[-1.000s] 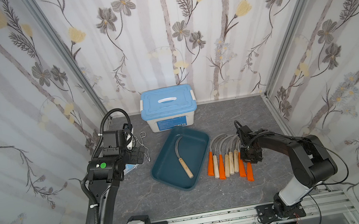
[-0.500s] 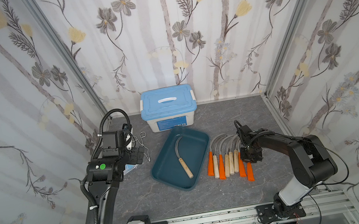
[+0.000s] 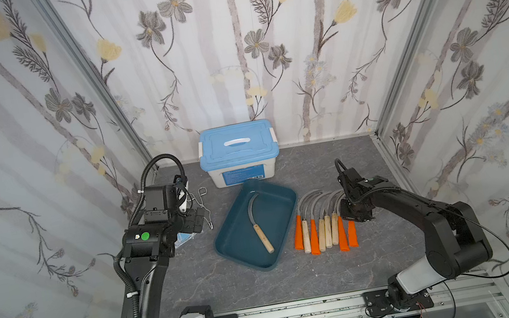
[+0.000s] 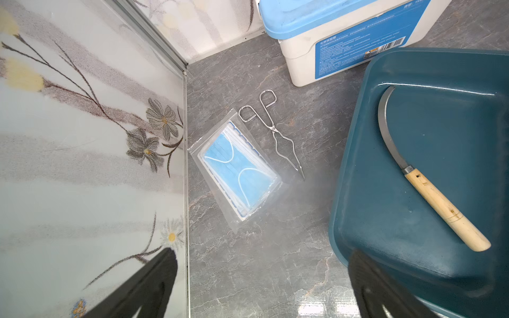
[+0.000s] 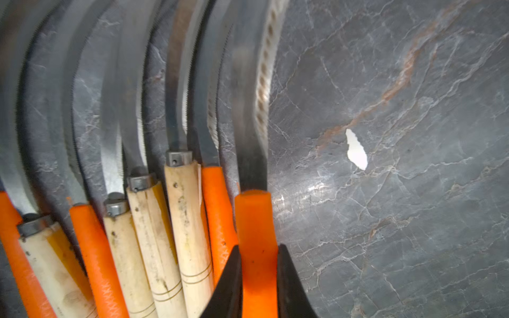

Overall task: Put small sickles into storage boxes
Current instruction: Pick up the sickle at the center of the board.

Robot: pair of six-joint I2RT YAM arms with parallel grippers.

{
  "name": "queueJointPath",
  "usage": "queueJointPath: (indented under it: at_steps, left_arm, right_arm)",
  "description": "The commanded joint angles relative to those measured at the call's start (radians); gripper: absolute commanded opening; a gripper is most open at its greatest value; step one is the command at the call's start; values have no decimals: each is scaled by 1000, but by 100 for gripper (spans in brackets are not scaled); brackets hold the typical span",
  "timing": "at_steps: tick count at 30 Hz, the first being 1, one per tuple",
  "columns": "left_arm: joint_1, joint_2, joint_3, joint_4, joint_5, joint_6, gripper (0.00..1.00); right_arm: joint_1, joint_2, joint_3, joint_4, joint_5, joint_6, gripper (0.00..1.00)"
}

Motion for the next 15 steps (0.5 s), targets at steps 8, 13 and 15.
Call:
queueJointPath:
  at_steps: [8, 13, 15]
  left_arm:
    - [0, -2, 4, 10, -3, 3, 100]
    - [0, -5, -2, 22, -13, -16, 100]
    - [2, -6, -8, 26, -18, -24, 100]
  right_arm:
    - [30, -11, 122, -51, 19, -12, 8]
    - [91, 8, 195, -73, 18, -12, 9]
    - [120, 15, 226, -80, 16, -6, 9]
